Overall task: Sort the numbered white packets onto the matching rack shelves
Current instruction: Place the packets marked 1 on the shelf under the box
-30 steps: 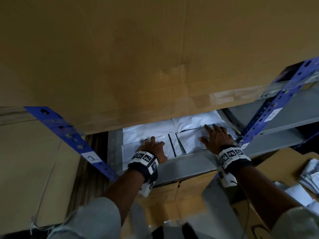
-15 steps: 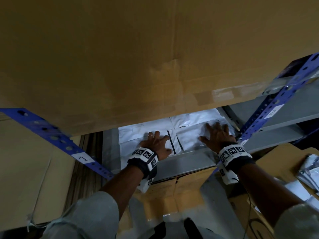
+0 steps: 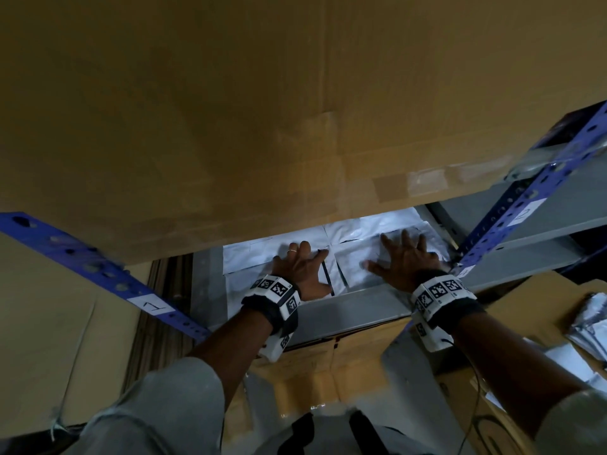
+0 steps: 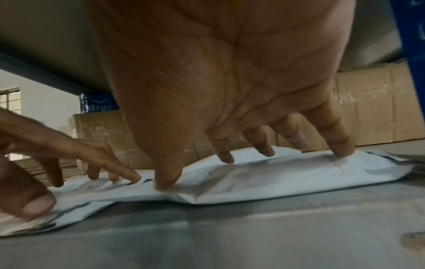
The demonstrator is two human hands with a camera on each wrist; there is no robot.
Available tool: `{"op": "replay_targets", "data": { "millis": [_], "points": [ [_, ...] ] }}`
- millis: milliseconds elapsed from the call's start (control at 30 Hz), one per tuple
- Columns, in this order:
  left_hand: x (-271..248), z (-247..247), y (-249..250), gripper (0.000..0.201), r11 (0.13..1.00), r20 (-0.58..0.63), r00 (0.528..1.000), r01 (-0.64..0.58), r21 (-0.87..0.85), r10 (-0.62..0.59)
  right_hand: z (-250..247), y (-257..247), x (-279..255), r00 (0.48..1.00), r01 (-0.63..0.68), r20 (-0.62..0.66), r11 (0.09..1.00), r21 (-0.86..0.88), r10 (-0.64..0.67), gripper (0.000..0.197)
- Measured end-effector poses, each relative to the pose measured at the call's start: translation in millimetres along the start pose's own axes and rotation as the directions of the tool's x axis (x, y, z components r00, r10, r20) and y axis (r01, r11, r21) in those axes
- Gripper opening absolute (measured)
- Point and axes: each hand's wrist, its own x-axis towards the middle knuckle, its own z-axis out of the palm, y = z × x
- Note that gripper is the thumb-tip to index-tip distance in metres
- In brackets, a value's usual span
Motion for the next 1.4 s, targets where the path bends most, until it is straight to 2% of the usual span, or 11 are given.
{"op": "replay_targets", "data": {
  "millis": [333,500,600,667,733,767,933,1033,1200,1333,1400],
  "points": [
    [7,-3,4,0.091,1.0,0.043,0.999,0.001,0.007,-0.002,11,-4,6,0.999,0.02,0.03,0.998,-0.055,-0.019,0.097],
    [2,-10,-1,0.091,1.0,-0.018,1.0,-0.014,-0.004,0.014,6,-3,8,0.999,0.038,0.03,0.999,0.0,-0.038,0.104],
    [-7,-18,-23,0.108,0.996,0.115,0.99,0.074,0.044,-0.078,-8,-7,12,0.999,0.039,0.039,0.999,-0.031,-0.038,0.102],
    [-16,-25,-39,0.113,0.982,0.224,0.957,0.173,0.078,-0.186,-19,-6,18,0.999,0.048,0.019,0.993,-0.106,-0.046,0.086],
    [-24,-31,-51,0.103,0.964,0.274,0.925,0.242,0.112,-0.264,-31,0,27,0.994,0.085,-0.057,0.989,-0.121,-0.093,0.058],
    [-27,-32,-55,0.094,0.958,0.282,0.916,0.26,0.124,-0.285,-35,2,29,0.996,0.073,-0.046,0.991,-0.111,-0.079,0.053],
    [-37,-24,-63,0.068,0.947,0.24,0.917,0.3,0.116,-0.319,-38,3,33,1.0,0.02,0.026,0.973,-0.231,-0.014,0.051],
    [-40,-17,-63,0.071,0.945,0.232,0.916,0.307,0.117,-0.326,-32,1,33,1.0,0.002,0.027,0.969,-0.246,0.005,0.058],
    [-41,-8,-67,0.064,0.954,0.187,0.936,0.288,0.085,-0.299,-23,0,26,0.996,0.015,-0.082,0.979,-0.202,-0.032,0.068],
    [-39,-15,-62,0.059,0.953,0.107,0.948,0.29,0.089,-0.299,-18,9,43,0.998,0.015,-0.058,0.988,-0.152,-0.024,0.075],
    [-36,-14,-63,0.061,0.951,0.127,0.943,0.296,0.095,-0.306,-19,11,44,0.997,-0.032,-0.075,0.994,-0.106,0.024,0.066]
  ]
}}
